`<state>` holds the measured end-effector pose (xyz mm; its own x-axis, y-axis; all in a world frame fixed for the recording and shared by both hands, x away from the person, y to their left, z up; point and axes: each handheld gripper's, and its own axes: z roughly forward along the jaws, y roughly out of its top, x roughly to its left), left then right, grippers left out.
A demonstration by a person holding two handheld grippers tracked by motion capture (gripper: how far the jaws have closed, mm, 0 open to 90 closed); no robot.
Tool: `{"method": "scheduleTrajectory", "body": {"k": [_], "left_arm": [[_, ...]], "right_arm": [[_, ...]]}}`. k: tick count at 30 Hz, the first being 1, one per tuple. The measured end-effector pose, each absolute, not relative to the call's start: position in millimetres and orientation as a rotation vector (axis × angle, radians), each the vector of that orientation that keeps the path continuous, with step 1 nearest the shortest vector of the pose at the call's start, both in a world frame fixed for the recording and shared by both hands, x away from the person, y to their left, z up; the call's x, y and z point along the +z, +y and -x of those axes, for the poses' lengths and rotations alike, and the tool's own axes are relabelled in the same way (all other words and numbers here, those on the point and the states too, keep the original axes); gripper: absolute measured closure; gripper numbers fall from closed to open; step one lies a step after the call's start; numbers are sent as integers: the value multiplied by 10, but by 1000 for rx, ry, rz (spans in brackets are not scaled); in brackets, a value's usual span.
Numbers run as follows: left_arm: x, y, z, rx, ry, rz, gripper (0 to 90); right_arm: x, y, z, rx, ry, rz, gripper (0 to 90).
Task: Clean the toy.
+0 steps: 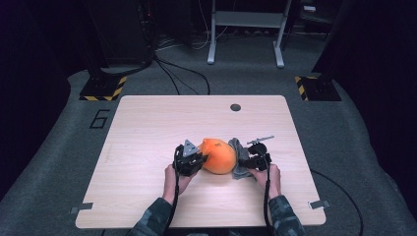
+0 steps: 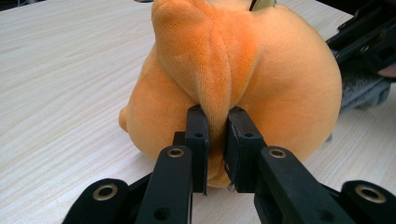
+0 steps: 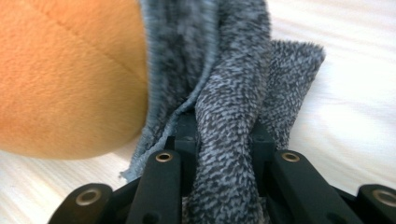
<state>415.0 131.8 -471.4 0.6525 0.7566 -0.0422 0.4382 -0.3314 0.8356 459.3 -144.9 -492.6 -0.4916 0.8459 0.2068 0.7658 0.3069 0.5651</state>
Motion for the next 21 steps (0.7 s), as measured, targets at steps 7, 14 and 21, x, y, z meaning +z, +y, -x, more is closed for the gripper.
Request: {"method": "scheduleTrajectory", "body": {"k": [7, 14, 21], "left_arm": [[-4706, 1308, -4157, 459, 930, -1977, 800], [-4685, 1269, -4143, 461, 937, -1967, 799], [-4669, 1242, -4113, 458, 929, -1978, 797]], "right_arm": [[-4541, -1505, -4527, 972, 2385, -1423, 736], [-4020, -1228, -4413, 1098, 2375, -1248, 735], [-3884, -785, -4418, 1056, 2449, -1137, 731]]}}
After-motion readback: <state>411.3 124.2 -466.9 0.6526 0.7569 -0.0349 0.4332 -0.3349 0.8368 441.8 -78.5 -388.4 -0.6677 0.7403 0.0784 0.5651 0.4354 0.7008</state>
